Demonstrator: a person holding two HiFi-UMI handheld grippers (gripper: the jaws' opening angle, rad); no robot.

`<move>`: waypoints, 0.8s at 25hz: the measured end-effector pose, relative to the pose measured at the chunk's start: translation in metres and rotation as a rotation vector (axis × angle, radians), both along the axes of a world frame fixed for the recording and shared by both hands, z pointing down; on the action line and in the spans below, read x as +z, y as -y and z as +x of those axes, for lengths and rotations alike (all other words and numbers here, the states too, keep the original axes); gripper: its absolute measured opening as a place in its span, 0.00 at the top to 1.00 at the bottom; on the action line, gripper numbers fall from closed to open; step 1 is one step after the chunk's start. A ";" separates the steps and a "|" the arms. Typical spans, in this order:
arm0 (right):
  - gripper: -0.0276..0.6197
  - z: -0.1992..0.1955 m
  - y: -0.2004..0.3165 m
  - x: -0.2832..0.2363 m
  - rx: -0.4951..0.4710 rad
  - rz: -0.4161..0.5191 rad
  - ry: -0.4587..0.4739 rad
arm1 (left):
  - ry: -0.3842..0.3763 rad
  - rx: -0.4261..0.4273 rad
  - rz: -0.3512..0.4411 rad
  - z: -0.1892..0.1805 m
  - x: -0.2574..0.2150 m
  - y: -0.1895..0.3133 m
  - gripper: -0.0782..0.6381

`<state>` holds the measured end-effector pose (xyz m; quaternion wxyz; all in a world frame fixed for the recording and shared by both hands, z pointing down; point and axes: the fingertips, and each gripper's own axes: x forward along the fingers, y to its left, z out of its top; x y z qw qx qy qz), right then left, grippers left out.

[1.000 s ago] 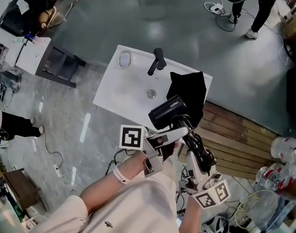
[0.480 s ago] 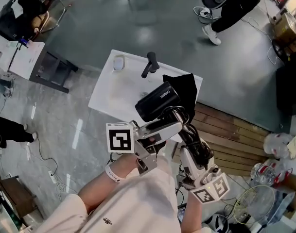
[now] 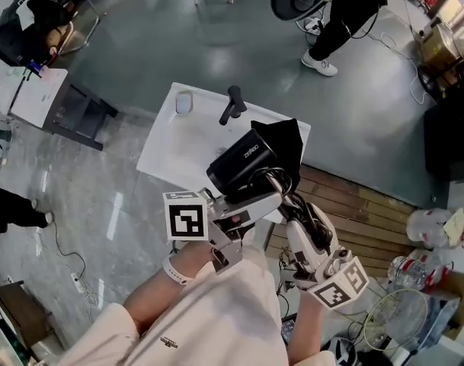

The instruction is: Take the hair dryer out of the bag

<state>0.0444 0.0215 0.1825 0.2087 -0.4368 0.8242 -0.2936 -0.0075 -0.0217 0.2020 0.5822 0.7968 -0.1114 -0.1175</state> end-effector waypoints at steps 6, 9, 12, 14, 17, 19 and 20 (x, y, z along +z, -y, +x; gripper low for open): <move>0.70 -0.006 -0.002 0.009 -0.053 -0.096 0.108 | 0.024 -0.008 0.028 -0.003 0.002 -0.001 0.51; 0.71 -0.007 -0.004 0.011 -0.039 -0.114 0.131 | 0.026 0.000 0.018 -0.005 0.006 -0.004 0.51; 0.71 -0.008 -0.008 0.010 -0.007 -0.124 0.172 | 0.019 0.012 0.006 -0.006 0.005 -0.008 0.51; 0.72 -0.005 -0.011 0.009 0.021 -0.122 0.224 | 0.012 0.021 -0.001 -0.005 0.005 -0.010 0.51; 0.73 -0.003 -0.014 0.011 0.058 -0.137 0.248 | 0.020 0.023 -0.012 -0.002 0.008 -0.012 0.50; 0.74 -0.005 -0.014 0.011 0.061 -0.135 0.238 | 0.016 0.007 -0.019 -0.004 0.009 -0.011 0.50; 0.73 -0.005 -0.013 0.010 0.056 -0.129 0.239 | 0.017 0.001 -0.015 -0.005 0.008 -0.011 0.50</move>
